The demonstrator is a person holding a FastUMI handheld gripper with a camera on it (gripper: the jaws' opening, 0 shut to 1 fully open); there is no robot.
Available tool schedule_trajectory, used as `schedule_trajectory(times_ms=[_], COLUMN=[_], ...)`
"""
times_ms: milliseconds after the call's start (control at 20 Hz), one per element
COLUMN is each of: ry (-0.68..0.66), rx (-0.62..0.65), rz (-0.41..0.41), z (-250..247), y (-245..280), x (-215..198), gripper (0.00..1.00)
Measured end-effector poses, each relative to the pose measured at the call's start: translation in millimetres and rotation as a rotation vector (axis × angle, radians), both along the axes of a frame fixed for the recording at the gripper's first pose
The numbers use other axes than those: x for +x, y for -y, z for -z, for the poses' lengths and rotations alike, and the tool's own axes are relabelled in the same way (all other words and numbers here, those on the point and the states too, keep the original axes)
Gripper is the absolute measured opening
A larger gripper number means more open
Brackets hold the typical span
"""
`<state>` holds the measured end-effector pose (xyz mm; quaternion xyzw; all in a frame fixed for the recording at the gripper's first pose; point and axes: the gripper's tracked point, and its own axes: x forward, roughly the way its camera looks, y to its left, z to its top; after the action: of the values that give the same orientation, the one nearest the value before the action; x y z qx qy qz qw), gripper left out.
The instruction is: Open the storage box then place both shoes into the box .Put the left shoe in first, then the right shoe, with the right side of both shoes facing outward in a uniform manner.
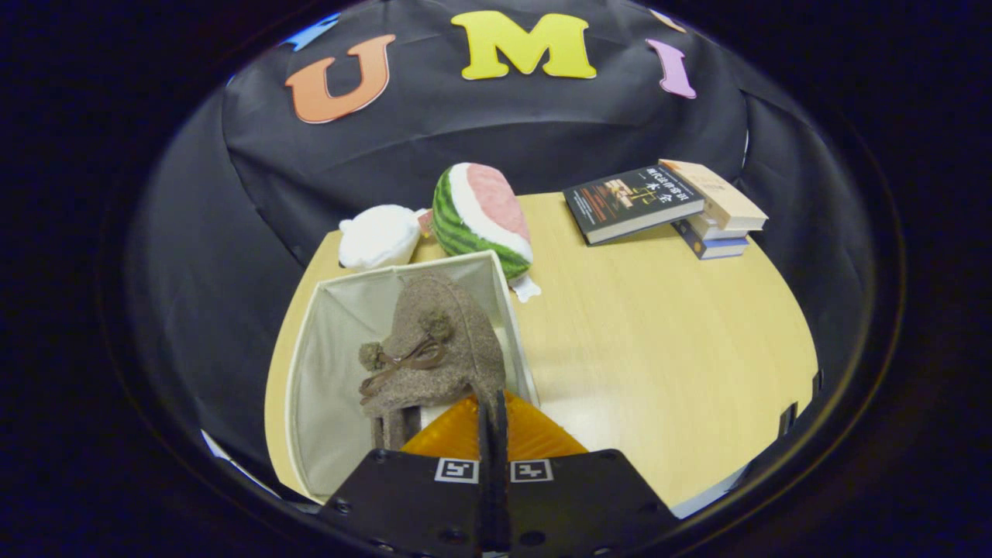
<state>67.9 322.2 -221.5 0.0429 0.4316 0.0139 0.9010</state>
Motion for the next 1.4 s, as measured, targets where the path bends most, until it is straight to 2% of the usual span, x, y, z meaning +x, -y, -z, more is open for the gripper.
schedule_trajectory(times_ms=[300, 600, 800, 1100, 1250, 1400], ry=[-0.021, -0.001, -0.010, 0.004, 0.051, 0.114], rx=[-0.110, -0.251, -0.265, -0.195, -0.140, -0.116], rz=[-0.014, -0.042, -0.055, -0.092, -0.101, -0.107], z=[25.1, 29.7, 30.7, 21.0, 1.0, -26.2], y=[-4.1, -0.4, -3.2, -15.4, -20.7, -19.4], x=[0.3, 3.4, 3.1, -1.6, -5.0, -9.1], gripper=[0.00, 0.00, 0.02, 0.26, 0.48, 0.76])
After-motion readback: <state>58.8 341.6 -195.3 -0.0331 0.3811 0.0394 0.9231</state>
